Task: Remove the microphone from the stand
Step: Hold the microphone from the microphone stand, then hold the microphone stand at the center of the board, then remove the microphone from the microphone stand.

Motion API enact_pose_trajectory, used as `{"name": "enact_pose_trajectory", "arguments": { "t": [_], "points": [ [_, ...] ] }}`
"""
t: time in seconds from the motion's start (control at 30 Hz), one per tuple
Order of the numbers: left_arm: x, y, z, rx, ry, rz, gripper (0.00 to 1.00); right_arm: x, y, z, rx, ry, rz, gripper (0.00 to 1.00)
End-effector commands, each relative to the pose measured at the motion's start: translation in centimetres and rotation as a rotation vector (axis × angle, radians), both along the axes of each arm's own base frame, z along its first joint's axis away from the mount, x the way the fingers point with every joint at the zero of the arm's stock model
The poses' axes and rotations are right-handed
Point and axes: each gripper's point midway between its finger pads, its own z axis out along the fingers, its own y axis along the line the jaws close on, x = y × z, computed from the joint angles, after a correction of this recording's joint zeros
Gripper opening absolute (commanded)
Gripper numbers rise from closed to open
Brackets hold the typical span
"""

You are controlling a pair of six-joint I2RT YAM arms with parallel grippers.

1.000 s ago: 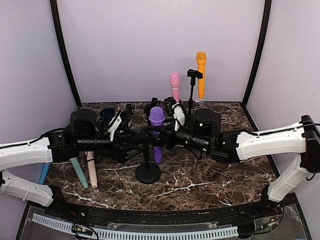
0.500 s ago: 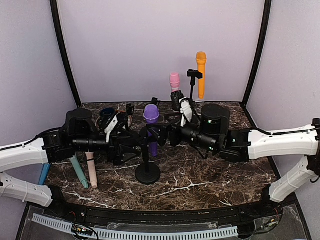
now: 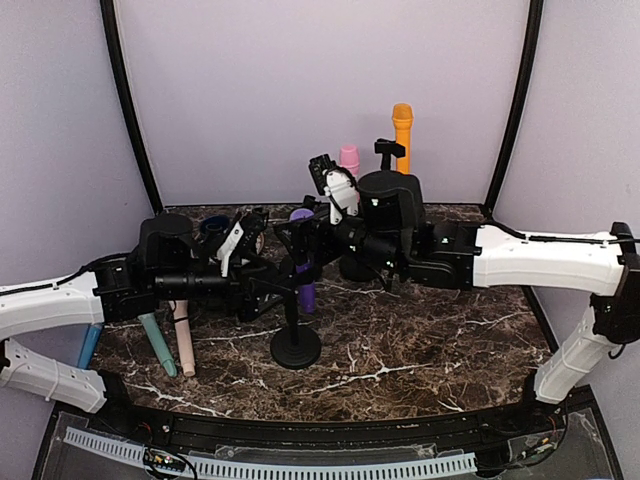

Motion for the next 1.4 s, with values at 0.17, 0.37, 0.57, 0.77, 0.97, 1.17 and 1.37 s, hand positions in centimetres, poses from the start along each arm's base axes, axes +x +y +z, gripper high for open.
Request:
{"name": "enact_pose_trajectory", "arguments": {
  "t": [0.17, 0.37, 0.57, 0.77, 0.97, 1.17, 1.37],
  "points": [
    [1.6, -1.6, -0.2, 0.089, -0.055, 0.118, 0.84, 0.7, 0.2, -0.3, -0.061, -0.003, -0.040, 0.74],
    [2.6, -0.8, -0.1, 0.096, -0.078, 0.205, 0.81, 1.0, -0.2, -0.4, -0.064, 0.000, -0.064, 0.63],
    [2.3, -0.9, -0.5, 0.098, -0.065, 0.193, 0.68, 1.1, -0.2, -0.3, -0.062, -0.003, -0.071, 0.59],
    [2.1, -1.2, -0.9, 0.109, -0.058, 0.169, 0.65, 1.1, -0.1, -0.2, -0.058, -0.006, -0.069, 0.57],
    [1.9, -1.2, -1.4, 0.120, -0.044, 0.163, 0.39, 1.3, -0.5, -0.1, -0.054, -0.005, -0.091, 0.52],
    [1.2, -1.2, -1.9, 0.126, -0.027, 0.132, 0.19, 1.4, -1.3, 1.0, -0.025, -0.013, -0.116, 0.47],
    [1.1, -0.9, -2.1, 0.135, -0.032, 0.134, 0.10, 1.7, -2.1, 1.7, -0.007, -0.015, -0.158, 0.42]
  ]
}}
